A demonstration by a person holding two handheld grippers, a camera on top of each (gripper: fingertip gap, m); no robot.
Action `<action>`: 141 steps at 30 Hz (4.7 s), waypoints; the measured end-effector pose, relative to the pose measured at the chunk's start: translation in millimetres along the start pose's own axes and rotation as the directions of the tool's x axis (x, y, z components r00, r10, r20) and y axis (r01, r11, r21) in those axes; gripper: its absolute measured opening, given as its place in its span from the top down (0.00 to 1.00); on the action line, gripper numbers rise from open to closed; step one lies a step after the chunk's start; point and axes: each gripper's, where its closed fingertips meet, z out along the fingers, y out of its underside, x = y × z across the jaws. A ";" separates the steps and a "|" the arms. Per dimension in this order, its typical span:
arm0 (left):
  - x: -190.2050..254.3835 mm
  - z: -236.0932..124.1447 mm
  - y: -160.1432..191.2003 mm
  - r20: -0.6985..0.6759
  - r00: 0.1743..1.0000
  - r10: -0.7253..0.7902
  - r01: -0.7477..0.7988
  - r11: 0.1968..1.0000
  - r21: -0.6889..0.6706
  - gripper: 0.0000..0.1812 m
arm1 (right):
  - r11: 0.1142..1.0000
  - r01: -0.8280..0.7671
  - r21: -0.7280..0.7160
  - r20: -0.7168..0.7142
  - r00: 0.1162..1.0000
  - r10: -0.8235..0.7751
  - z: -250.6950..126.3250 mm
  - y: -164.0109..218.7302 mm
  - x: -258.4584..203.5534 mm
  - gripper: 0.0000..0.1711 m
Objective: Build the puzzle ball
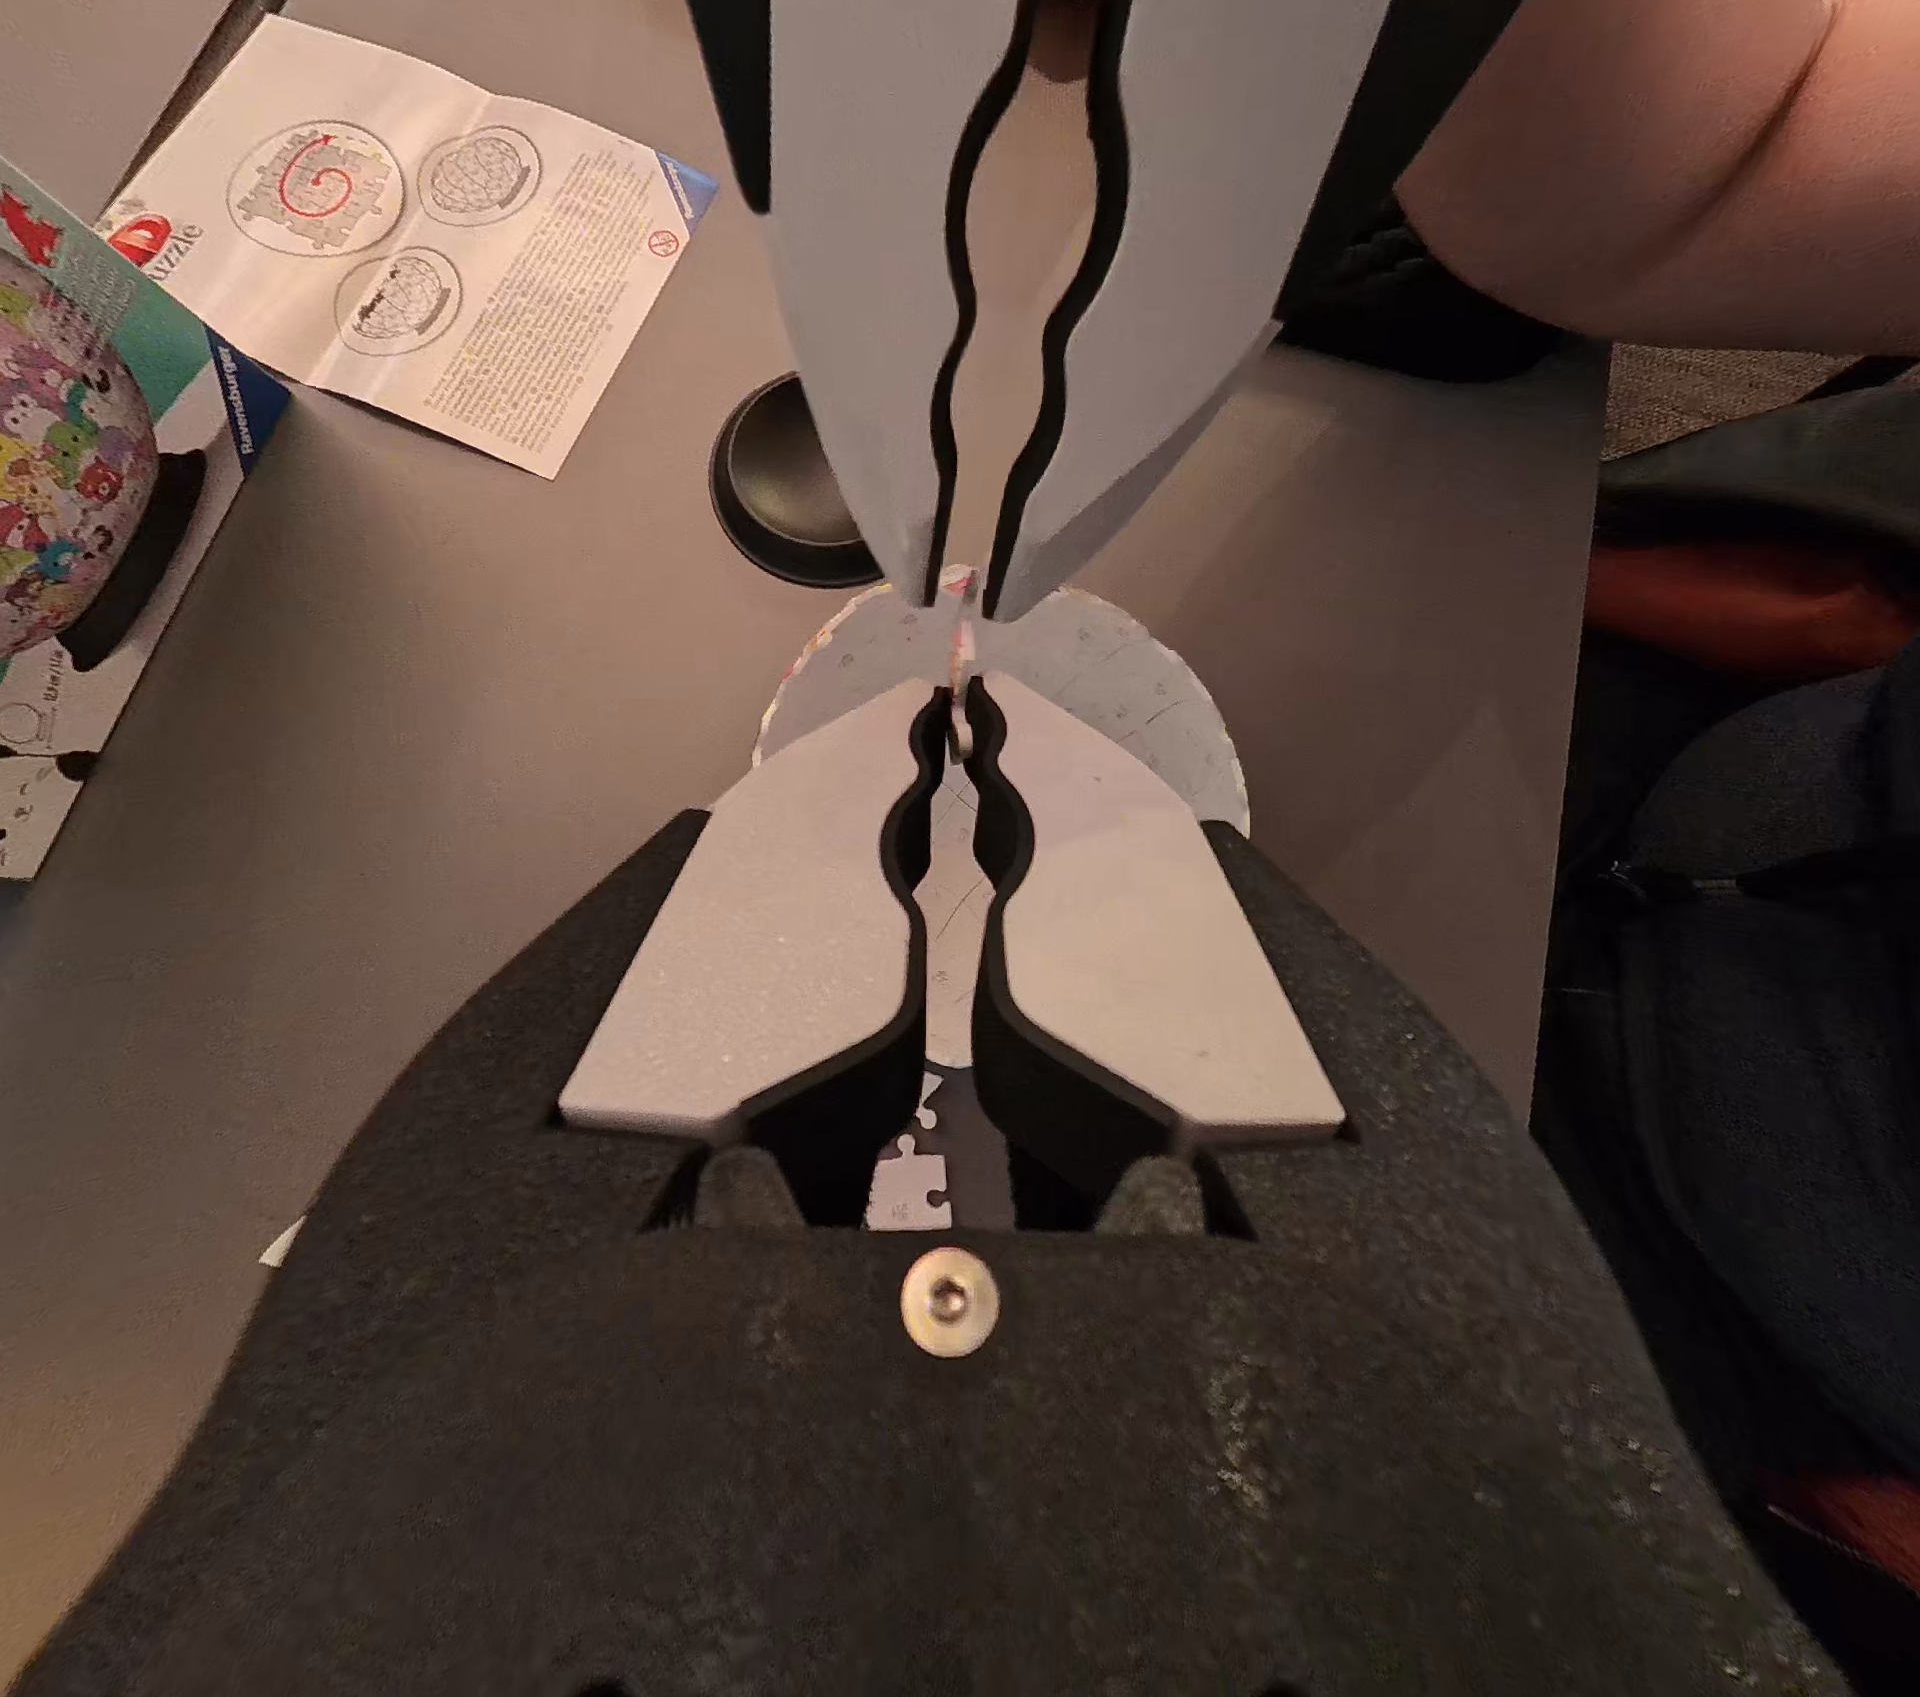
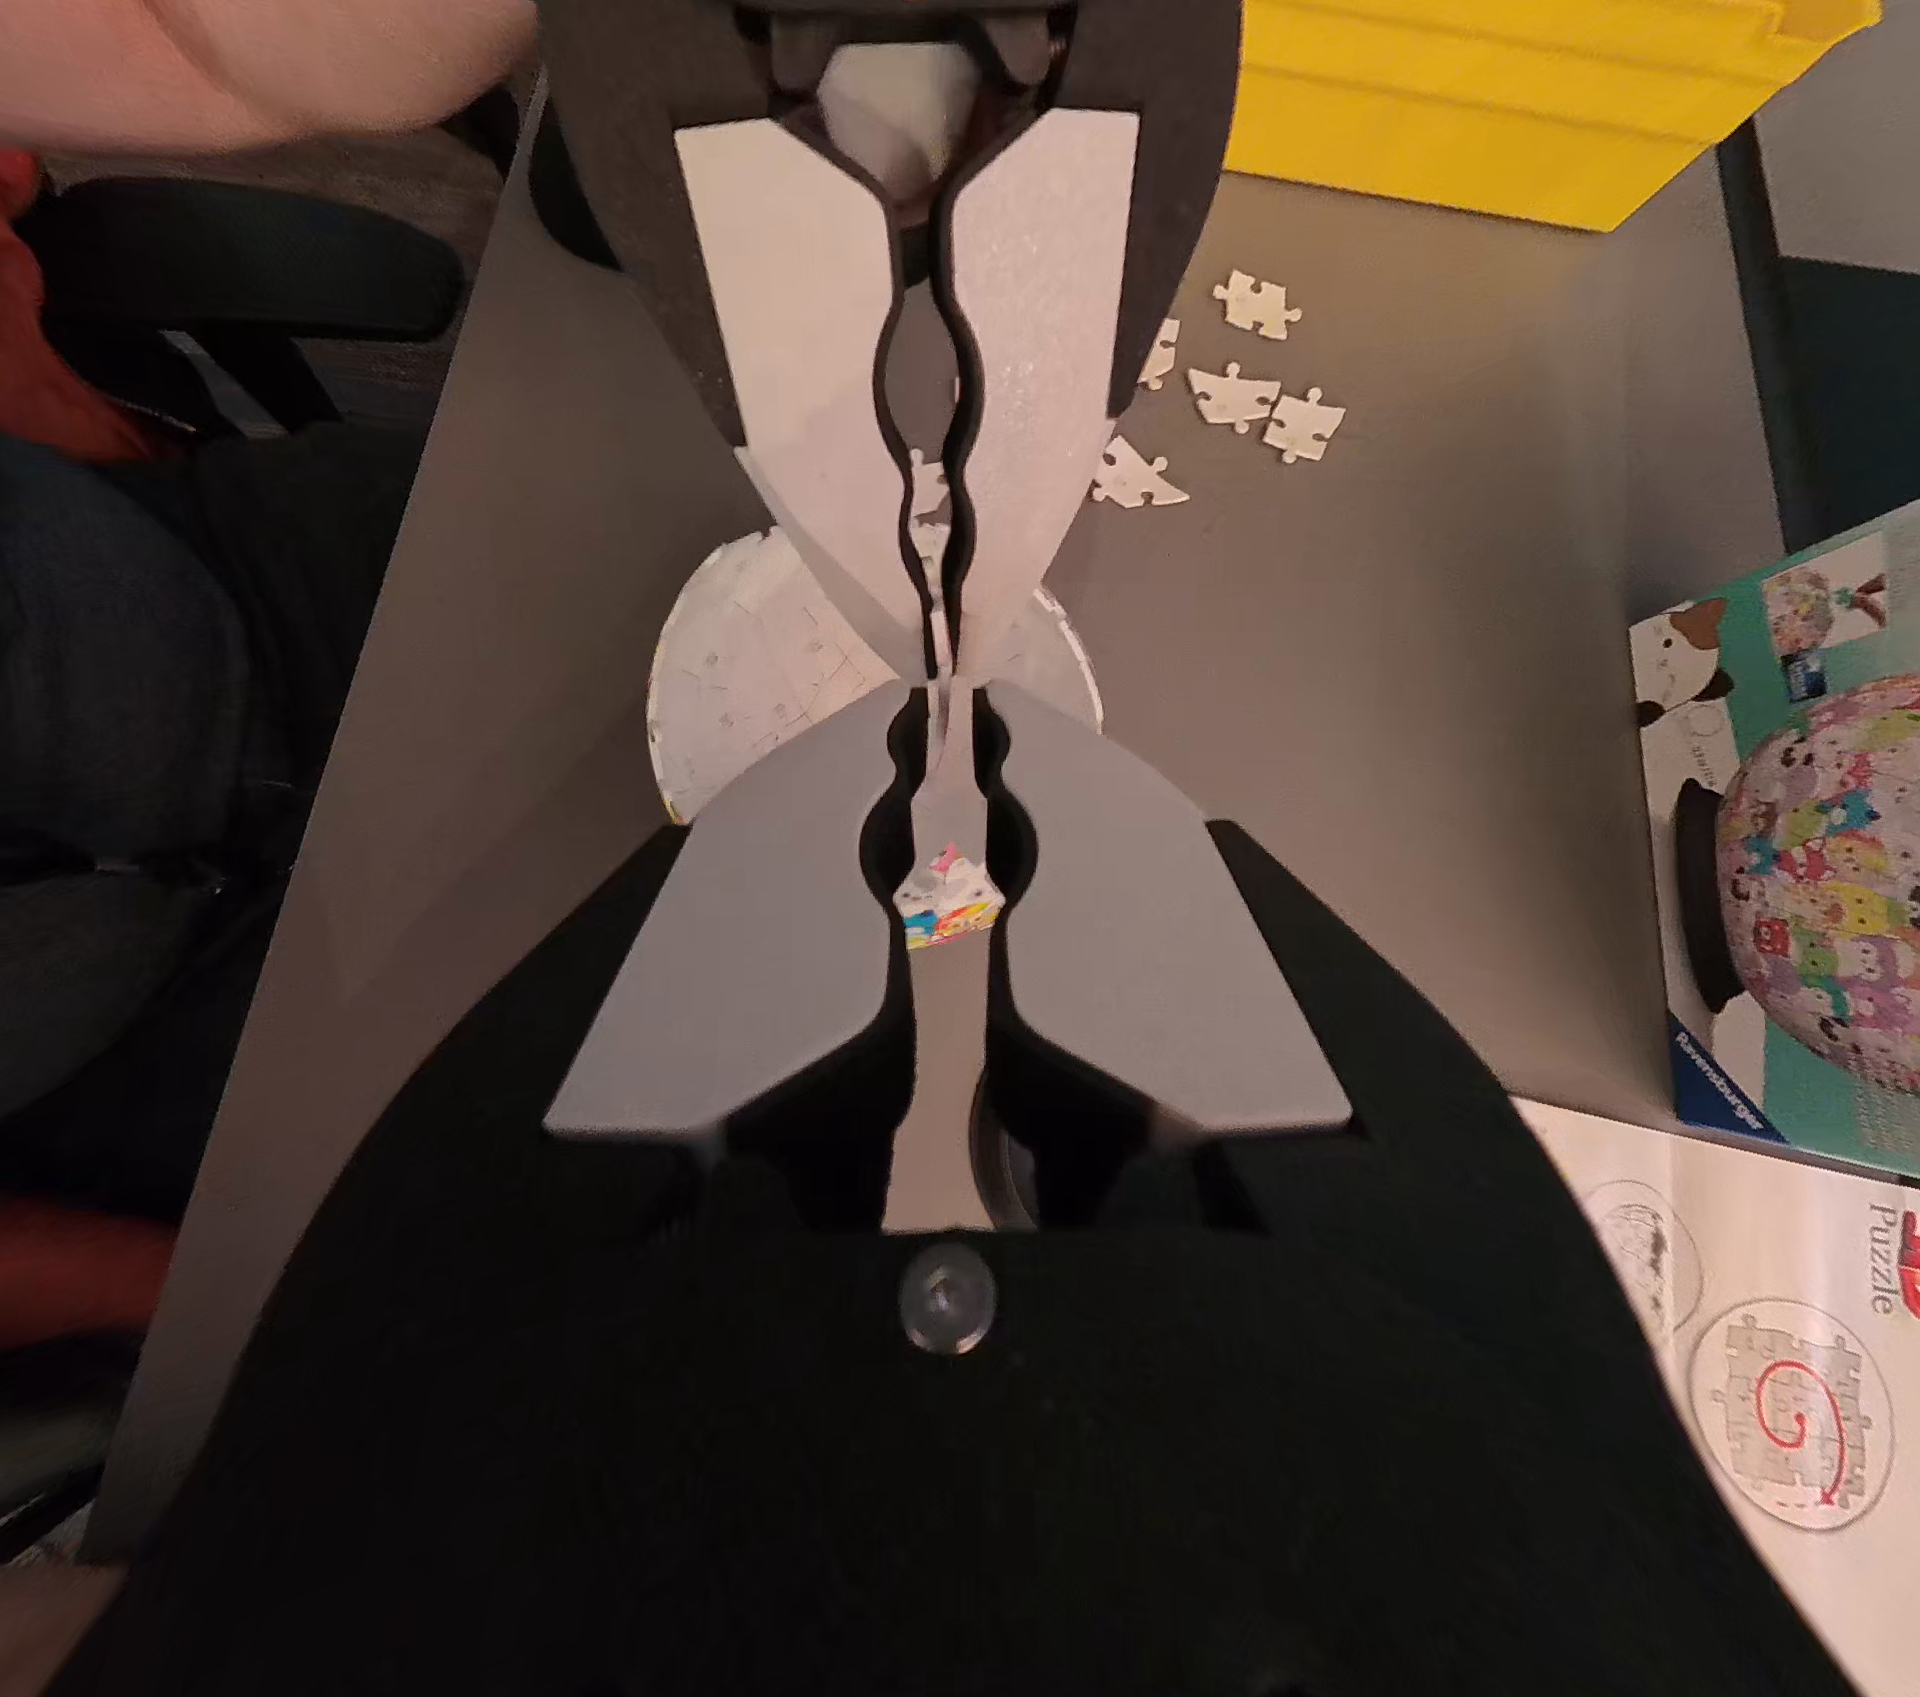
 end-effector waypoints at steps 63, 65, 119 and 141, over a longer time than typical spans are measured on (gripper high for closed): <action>-24.1 -45.7 28.2 0.183 0.965 -0.190 0.129 0.944 0.303 0.75 | 0.991 -0.086 0.098 0.015 0.996 0.085 41.8 26.4 32.2 0.98; -28.6 -32.8 17.4 0.116 0.976 -0.183 0.145 0.951 0.274 0.79 | 0.993 -0.078 0.092 0.008 0.997 0.078 43.7 29.1 33.2 0.98; -37.5 23.7 30.4 0.162 0.976 0.143 -0.116 0.979 -0.166 0.99 | 0.995 -0.052 0.089 0.030 0.998 0.049 50.1 35.3 30.0 0.97; -48.9 35.2 31.3 0.259 0.923 0.285 -0.210 0.936 -0.283 0.99 | 0.931 -0.301 -0.209 -0.101 0.953 0.285 36.6 58.6 41.6 0.84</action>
